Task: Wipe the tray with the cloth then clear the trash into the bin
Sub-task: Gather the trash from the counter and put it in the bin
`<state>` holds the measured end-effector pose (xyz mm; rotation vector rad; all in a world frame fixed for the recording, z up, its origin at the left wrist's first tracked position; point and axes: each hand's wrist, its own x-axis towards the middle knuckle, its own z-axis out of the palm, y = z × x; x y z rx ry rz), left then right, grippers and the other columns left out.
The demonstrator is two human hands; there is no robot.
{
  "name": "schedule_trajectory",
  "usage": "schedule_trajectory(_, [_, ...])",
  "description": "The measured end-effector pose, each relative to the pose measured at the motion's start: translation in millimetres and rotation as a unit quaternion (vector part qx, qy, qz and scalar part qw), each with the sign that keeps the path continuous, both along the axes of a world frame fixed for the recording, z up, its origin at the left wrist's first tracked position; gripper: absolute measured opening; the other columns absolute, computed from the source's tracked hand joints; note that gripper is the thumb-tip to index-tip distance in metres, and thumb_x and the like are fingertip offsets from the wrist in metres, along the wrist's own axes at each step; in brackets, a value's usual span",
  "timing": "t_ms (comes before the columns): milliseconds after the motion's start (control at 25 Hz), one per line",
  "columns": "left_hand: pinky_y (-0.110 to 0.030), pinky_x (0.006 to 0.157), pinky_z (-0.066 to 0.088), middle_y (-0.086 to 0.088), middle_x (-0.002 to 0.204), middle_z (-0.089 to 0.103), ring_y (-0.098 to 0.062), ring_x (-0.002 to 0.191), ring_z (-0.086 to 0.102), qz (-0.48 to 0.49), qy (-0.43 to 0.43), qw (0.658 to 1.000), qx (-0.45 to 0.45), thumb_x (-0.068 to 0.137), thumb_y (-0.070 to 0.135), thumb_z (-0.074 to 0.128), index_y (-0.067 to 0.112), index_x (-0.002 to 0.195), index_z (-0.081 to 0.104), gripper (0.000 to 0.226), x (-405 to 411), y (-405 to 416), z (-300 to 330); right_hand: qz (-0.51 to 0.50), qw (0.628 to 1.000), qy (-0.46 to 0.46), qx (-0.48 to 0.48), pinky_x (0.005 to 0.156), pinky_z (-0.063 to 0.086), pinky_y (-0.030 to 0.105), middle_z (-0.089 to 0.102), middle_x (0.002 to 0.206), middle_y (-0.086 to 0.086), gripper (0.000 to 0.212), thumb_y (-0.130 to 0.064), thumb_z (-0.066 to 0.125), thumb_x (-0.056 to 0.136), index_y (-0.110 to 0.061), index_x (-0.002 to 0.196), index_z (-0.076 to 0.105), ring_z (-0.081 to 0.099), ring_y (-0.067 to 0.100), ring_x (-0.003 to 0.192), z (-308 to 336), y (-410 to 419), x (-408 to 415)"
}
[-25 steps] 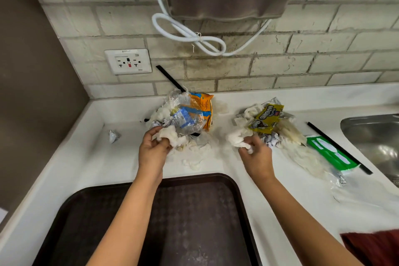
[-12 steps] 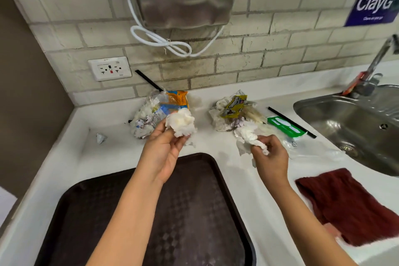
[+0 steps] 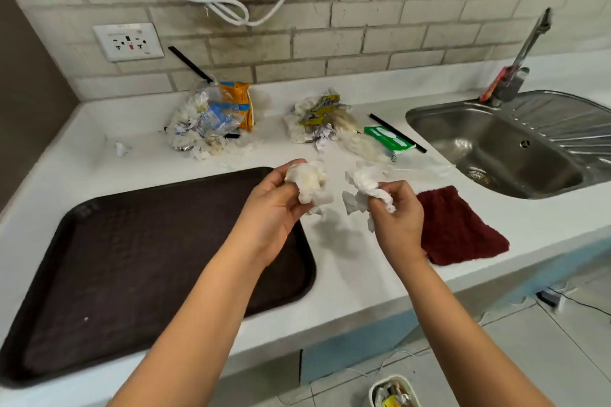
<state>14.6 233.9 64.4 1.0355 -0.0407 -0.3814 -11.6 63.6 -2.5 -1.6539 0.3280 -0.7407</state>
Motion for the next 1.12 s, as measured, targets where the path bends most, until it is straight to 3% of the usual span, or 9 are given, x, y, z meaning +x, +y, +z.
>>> schedule_trajectory(160, [-0.022, 0.068, 0.057, 0.000, 0.077, 0.073, -0.012, 0.072, 0.069, -0.012, 0.024, 0.999, 0.038, 0.090, -0.010, 0.034, 0.014, 0.095, 0.059, 0.035, -64, -43, -12, 0.018, 0.999, 0.002, -0.026, 0.063, 0.042, 0.010, 0.060, 0.078, -0.011, 0.031, 0.003, 0.061, 0.076, -0.026, 0.071, 0.051, 0.053, -0.006, 0.067, -13, -40, -60])
schedule_trajectory(320, [-0.019, 0.063, 0.057, -0.005, 0.085, 0.068, -0.011, 0.071, 0.068, -0.035, 0.066, 0.991, 0.107, 0.088, -0.013, 0.034, 0.013, 0.093, 0.060, 0.037, -139, -99, -43, 0.018, 0.999, 0.024, -0.022, 0.063, 0.043, 0.014, 0.060, 0.074, -0.014, 0.038, 0.006, 0.060, 0.077, -0.030, 0.071, 0.052, 0.053, -0.003, 0.067, -42, -92, -123])
schedule_trajectory(440, [-0.019, 0.061, 0.056, -0.007, 0.092, 0.067, -0.016, 0.080, 0.065, -0.047, 0.108, 0.983, 0.140, 0.088, -0.013, 0.036, 0.013, 0.095, 0.059, 0.035, -185, -124, -78, 0.005, 0.999, 0.031, 0.009, 0.058, 0.042, 0.014, 0.062, 0.069, -0.017, 0.031, -0.004, 0.059, 0.073, -0.034, 0.069, 0.055, 0.051, 0.000, 0.062, -66, -113, -169])
schedule_trajectory(560, [-0.023, 0.070, 0.055, -0.004, 0.095, 0.066, -0.016, 0.083, 0.065, -0.048, 0.149, 0.969, 0.189, 0.089, -0.010, 0.037, 0.016, 0.095, 0.059, 0.034, -215, -128, -114, -0.016, 0.997, 0.047, 0.067, 0.055, 0.042, 0.009, 0.060, 0.067, -0.021, 0.027, 0.003, 0.061, 0.075, -0.024, 0.071, 0.054, 0.051, -0.003, 0.060, -90, -116, -212])
schedule_trajectory(720, [-0.022, 0.069, 0.056, -0.007, 0.101, 0.063, -0.019, 0.089, 0.062, -0.046, 0.197, 0.957, 0.209, 0.089, -0.009, 0.039, 0.016, 0.094, 0.058, 0.032, -234, -131, -160, -0.056, 0.986, 0.106, 0.117, 0.049, 0.039, 0.009, 0.057, 0.061, -0.016, 0.032, 0.013, 0.057, 0.079, -0.018, 0.071, 0.054, 0.049, -0.002, 0.054, -130, -118, -246])
schedule_trajectory(880, [-0.025, 0.074, 0.055, -0.004, 0.099, 0.063, -0.017, 0.088, 0.062, -0.061, 0.222, 0.947, 0.224, 0.089, -0.007, 0.043, 0.017, 0.093, 0.058, 0.028, -240, -143, -215, -0.098, 0.964, 0.195, 0.154, 0.038, 0.038, 0.017, 0.051, 0.063, 0.005, 0.014, 0.012, 0.053, 0.080, -0.002, 0.078, 0.054, 0.047, 0.004, 0.045, -191, -121, -262])
schedule_trajectory(1000, [-0.027, 0.075, 0.054, -0.001, 0.095, 0.065, -0.014, 0.083, 0.063, -0.066, 0.247, 0.945, 0.204, 0.088, -0.010, 0.042, 0.016, 0.094, 0.059, 0.032, -244, -151, -260, -0.133, 0.935, 0.270, 0.185, 0.040, 0.042, 0.015, 0.051, 0.062, 0.002, 0.011, 0.012, 0.053, 0.080, 0.001, 0.082, 0.054, 0.051, 0.003, 0.044, -252, -124, -275])
schedule_trajectory(1120, [-0.025, 0.075, 0.055, 0.000, 0.099, 0.066, -0.015, 0.089, 0.064, -0.077, 0.275, 0.943, 0.173, 0.088, -0.014, 0.041, 0.016, 0.099, 0.060, 0.037, -247, -158, -303, -0.163, 0.905, 0.336, 0.204, 0.046, 0.045, 0.021, 0.051, 0.062, 0.001, 0.012, 0.010, 0.055, 0.079, -0.001, 0.081, 0.055, 0.051, 0.019, 0.054, -311, -125, -295])
